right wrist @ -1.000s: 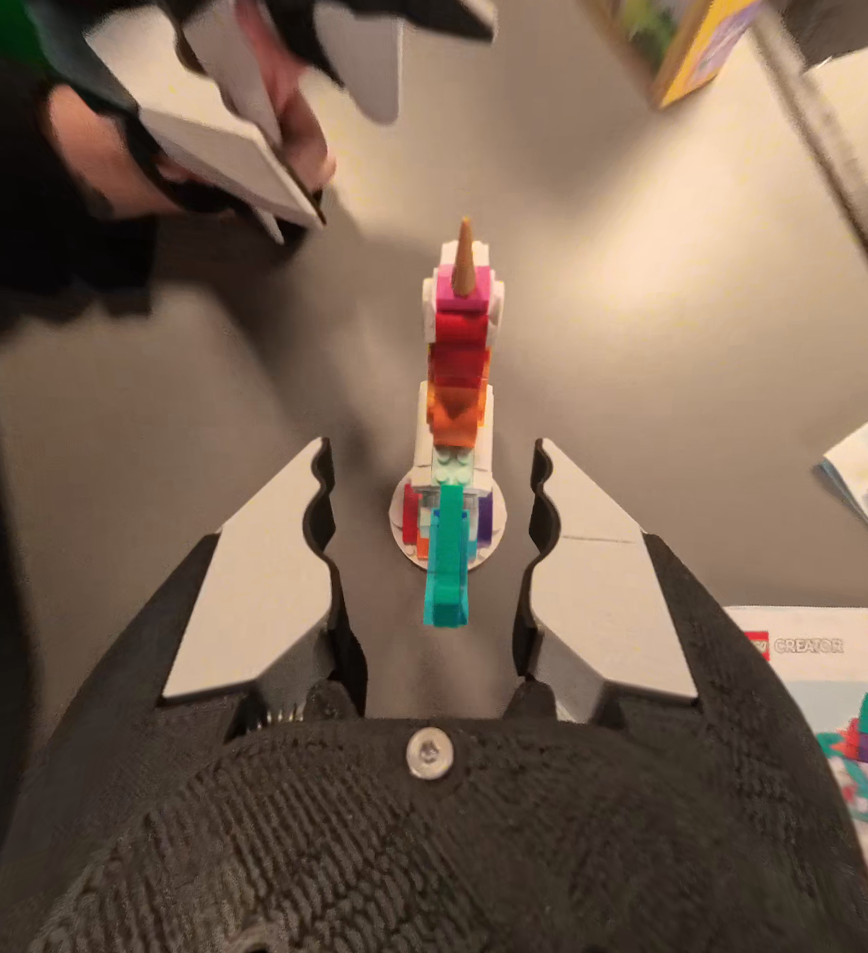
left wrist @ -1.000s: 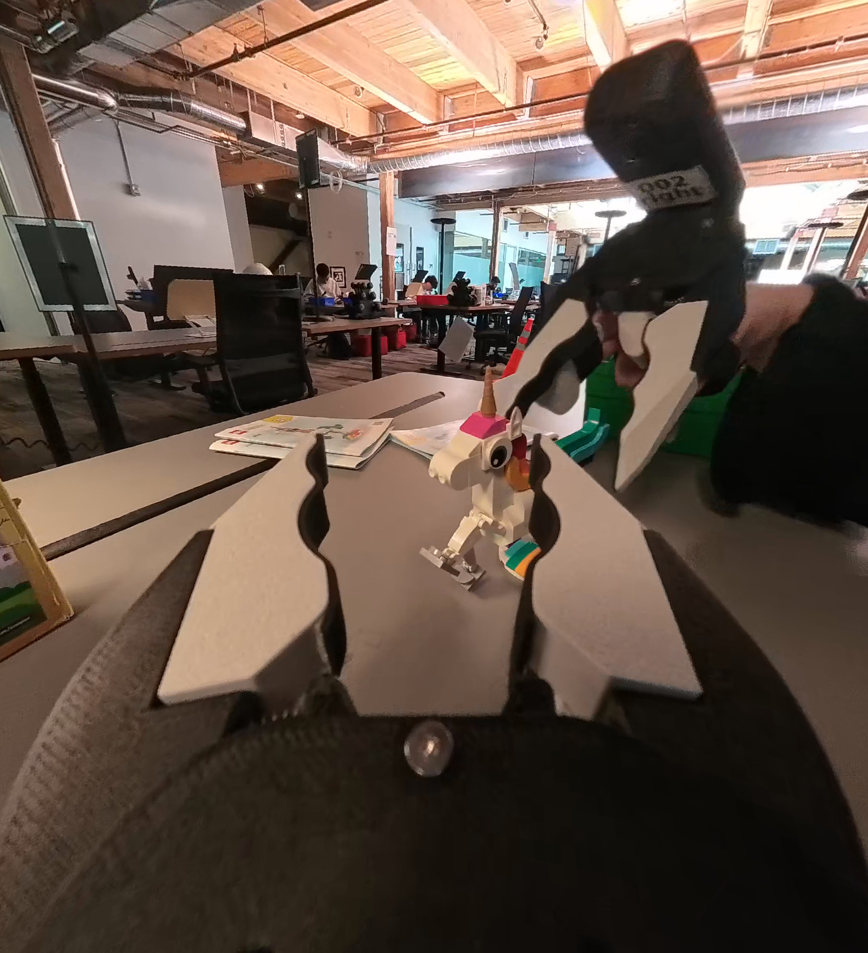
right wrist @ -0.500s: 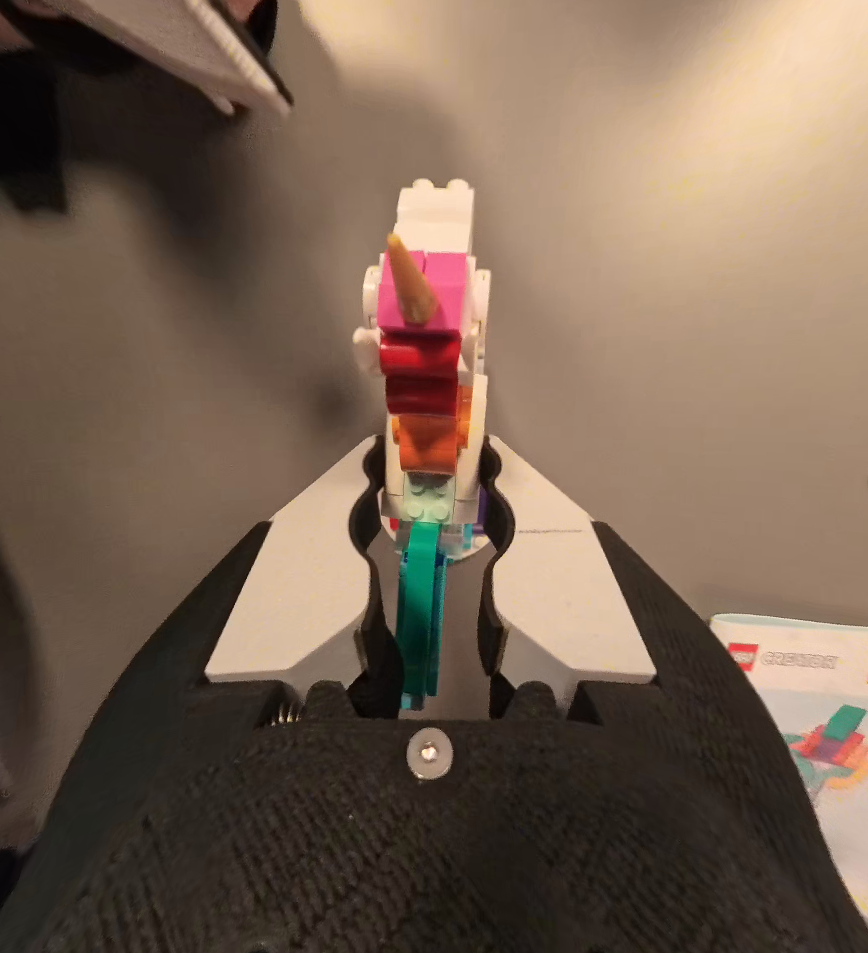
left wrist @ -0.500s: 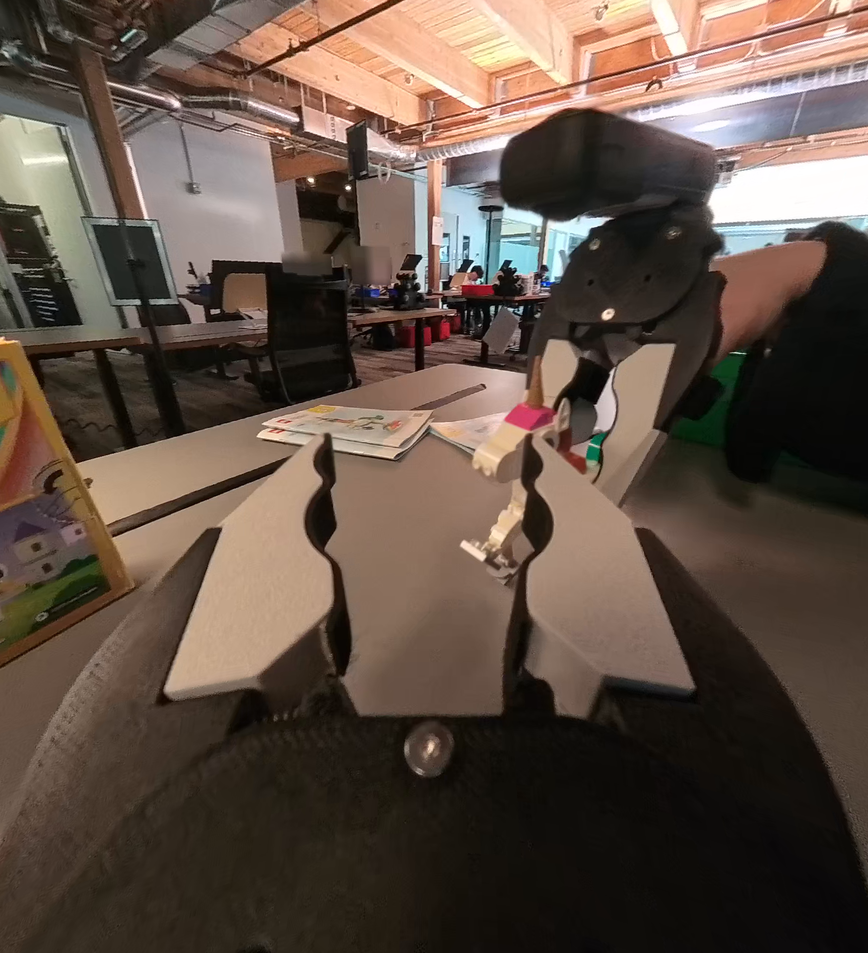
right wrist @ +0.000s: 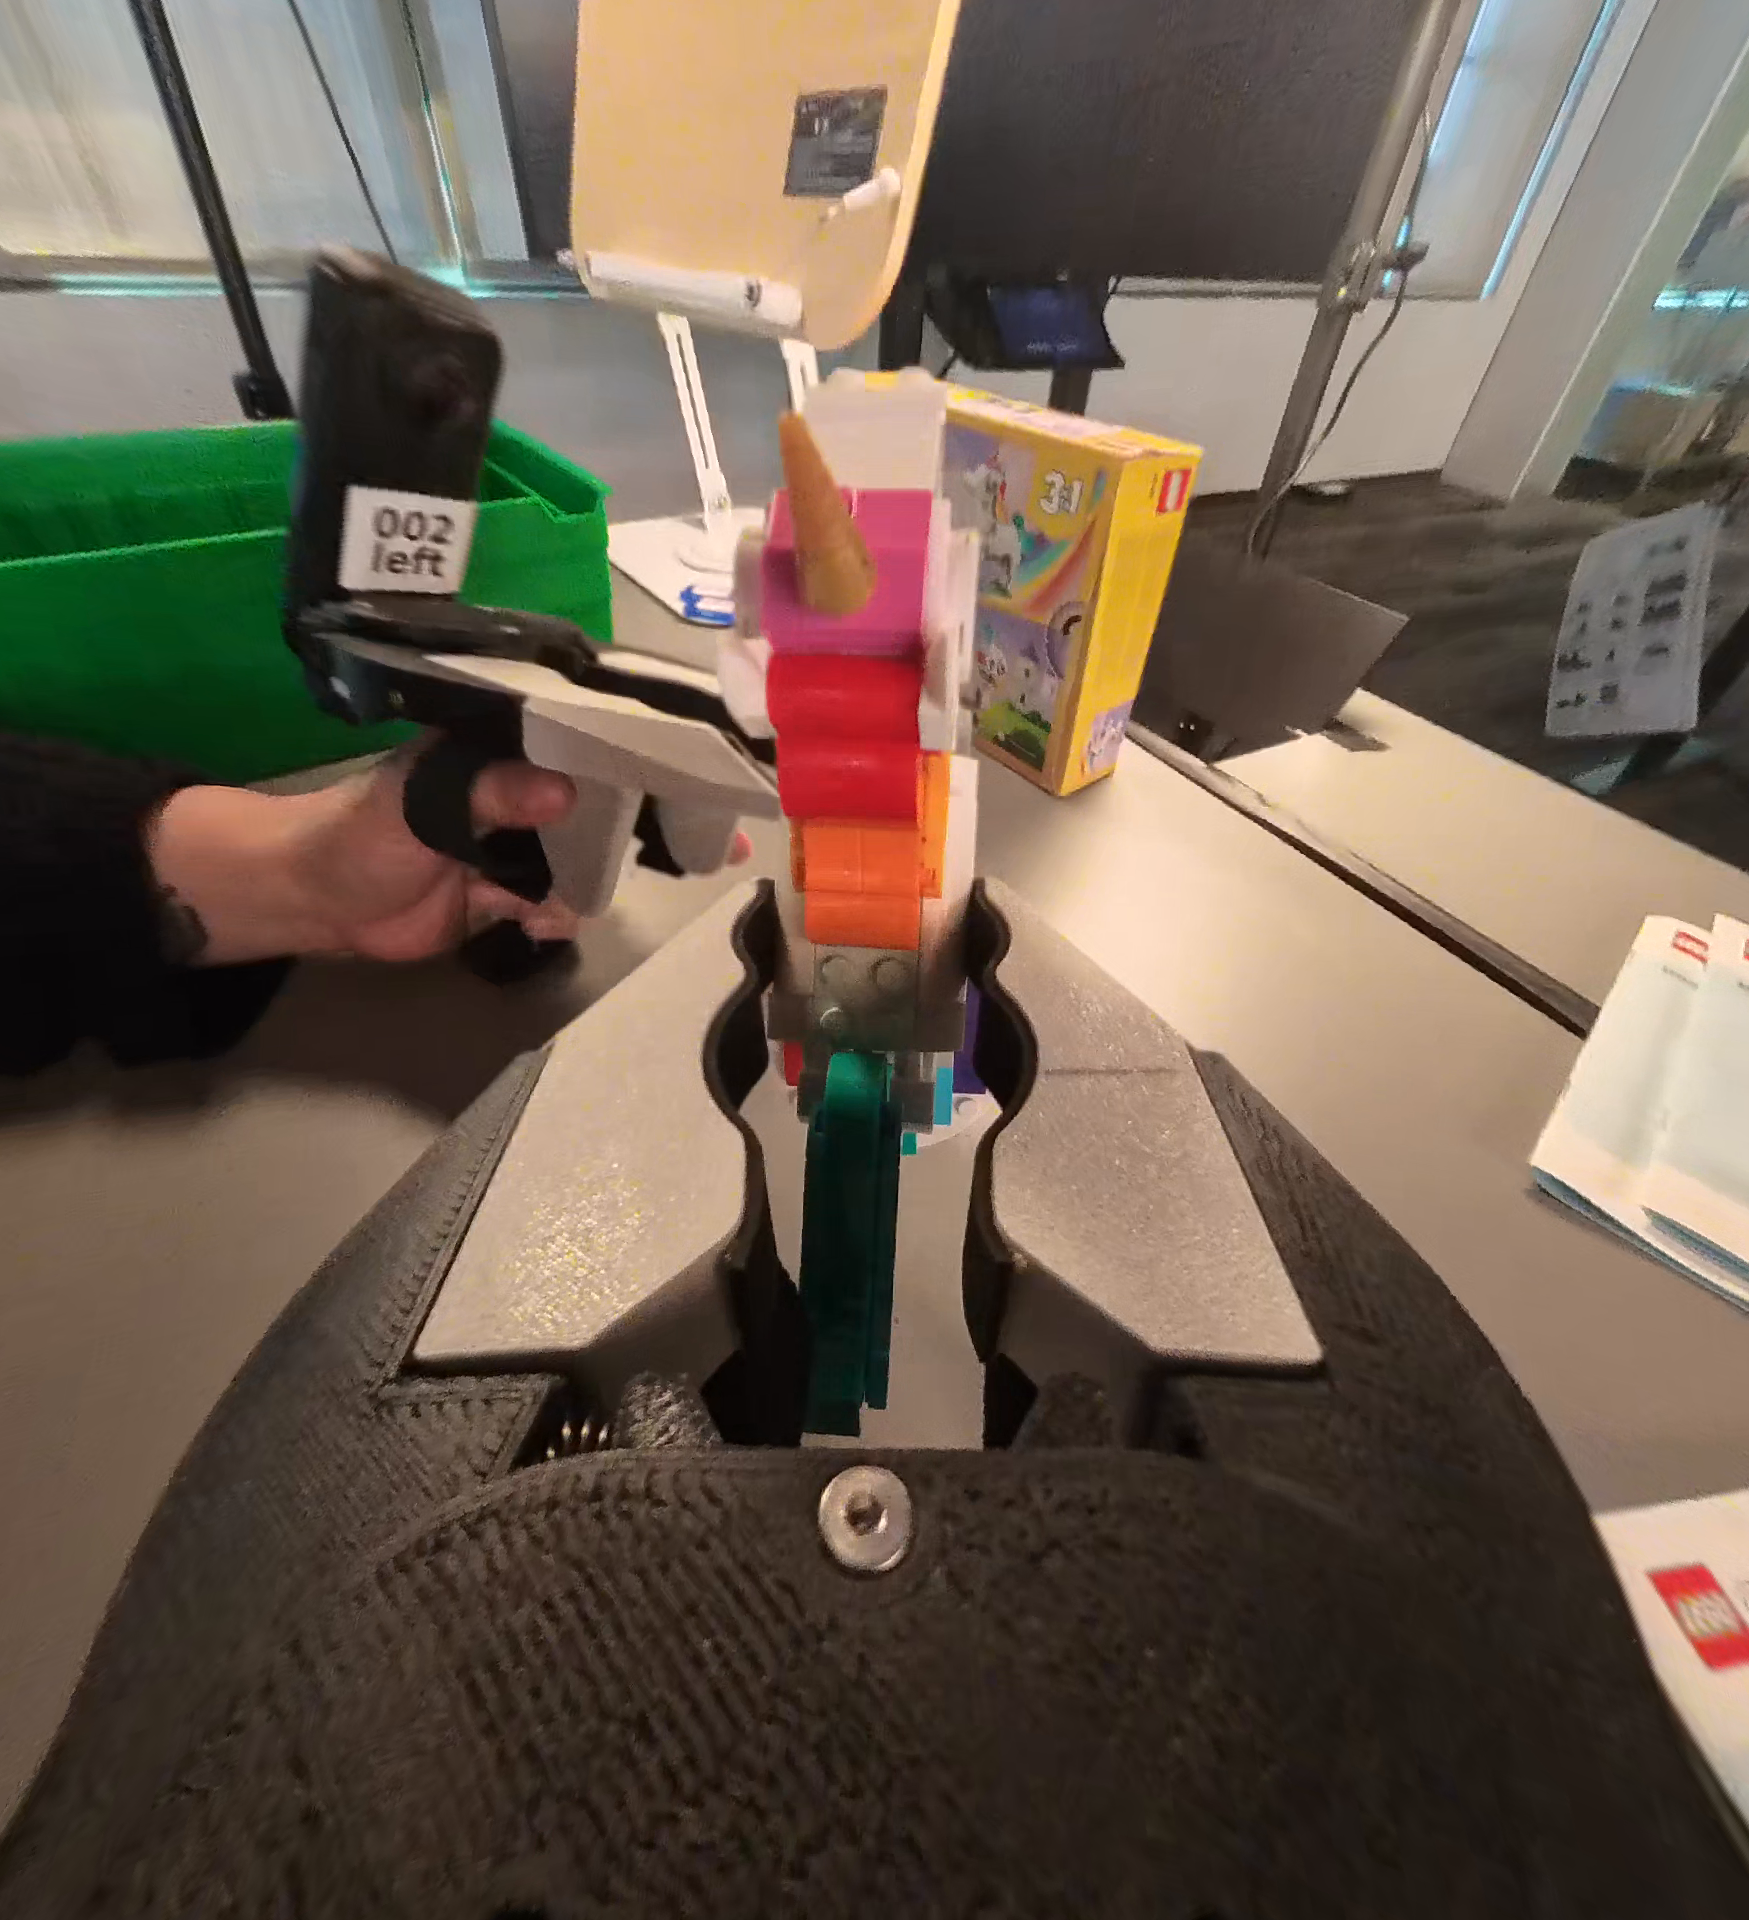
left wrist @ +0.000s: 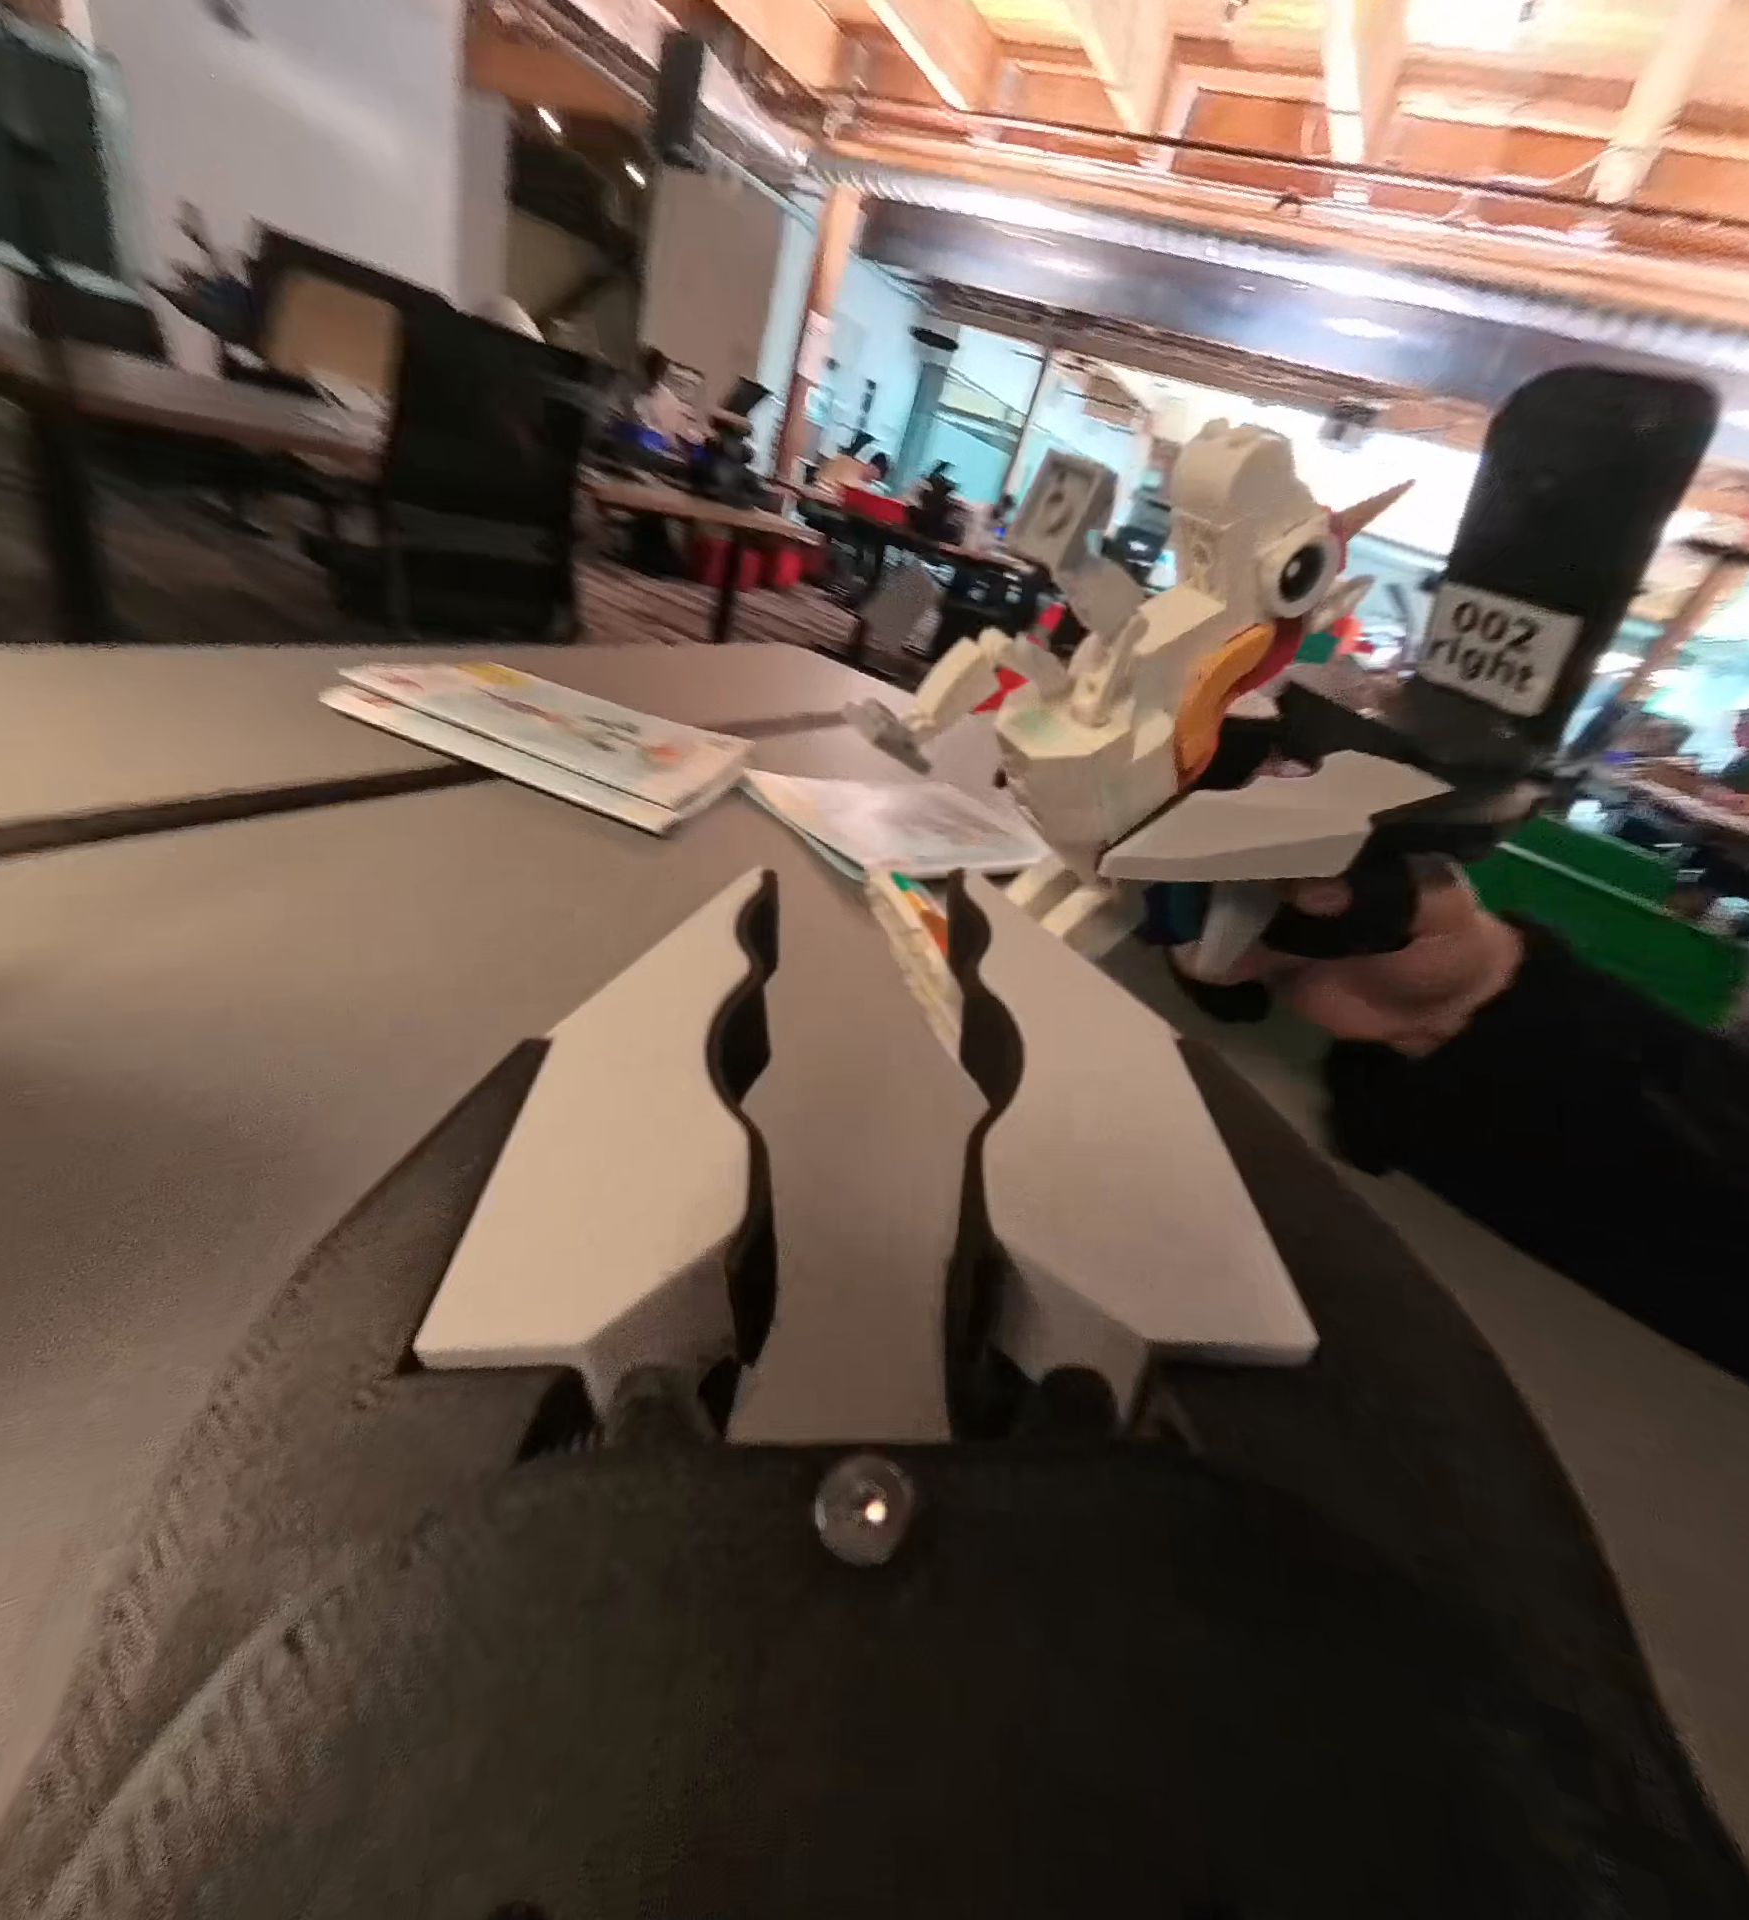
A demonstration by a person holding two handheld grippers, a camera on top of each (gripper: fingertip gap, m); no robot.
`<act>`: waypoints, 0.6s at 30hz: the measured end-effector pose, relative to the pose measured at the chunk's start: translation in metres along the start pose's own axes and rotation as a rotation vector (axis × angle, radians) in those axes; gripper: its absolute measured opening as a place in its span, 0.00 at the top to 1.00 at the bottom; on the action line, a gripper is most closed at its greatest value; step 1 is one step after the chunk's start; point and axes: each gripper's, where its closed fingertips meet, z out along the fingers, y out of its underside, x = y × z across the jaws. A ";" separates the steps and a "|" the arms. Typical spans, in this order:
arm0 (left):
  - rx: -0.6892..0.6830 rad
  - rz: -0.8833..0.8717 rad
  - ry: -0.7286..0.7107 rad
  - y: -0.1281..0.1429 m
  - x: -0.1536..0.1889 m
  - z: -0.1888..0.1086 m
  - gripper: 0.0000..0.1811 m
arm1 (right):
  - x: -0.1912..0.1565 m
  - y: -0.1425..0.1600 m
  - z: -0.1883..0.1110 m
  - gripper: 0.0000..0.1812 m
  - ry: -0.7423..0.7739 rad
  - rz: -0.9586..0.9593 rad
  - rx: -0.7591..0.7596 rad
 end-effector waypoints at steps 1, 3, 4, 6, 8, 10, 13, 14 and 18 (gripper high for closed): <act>-0.018 -0.038 0.030 0.003 0.003 0.003 0.82 | -0.003 0.000 0.001 0.81 -0.001 -0.007 0.012; -0.046 -0.089 0.061 0.007 0.006 0.006 0.80 | -0.008 -0.002 0.004 0.81 0.000 -0.046 0.019; -0.062 -0.105 0.076 0.009 0.007 0.007 0.79 | -0.009 -0.003 0.005 0.81 0.005 -0.066 0.028; -0.097 -0.137 0.097 0.014 0.008 0.010 0.79 | -0.015 -0.009 0.008 0.81 0.007 -0.095 0.058; -0.132 -0.170 0.102 0.019 0.007 0.012 0.81 | -0.020 -0.012 0.010 0.81 0.002 -0.125 0.078; -0.153 -0.208 0.137 0.022 0.008 0.014 0.84 | -0.023 -0.013 0.012 0.81 0.012 -0.174 0.090; -0.169 -0.256 0.181 0.024 0.012 0.014 0.85 | -0.028 -0.013 0.012 0.81 0.009 -0.207 0.111; -0.175 -0.263 0.190 0.024 0.013 0.015 0.85 | -0.029 -0.013 0.012 0.81 0.009 -0.213 0.118; -0.200 -0.287 0.222 0.028 0.019 0.017 0.92 | -0.028 -0.010 0.011 0.81 0.022 -0.226 0.103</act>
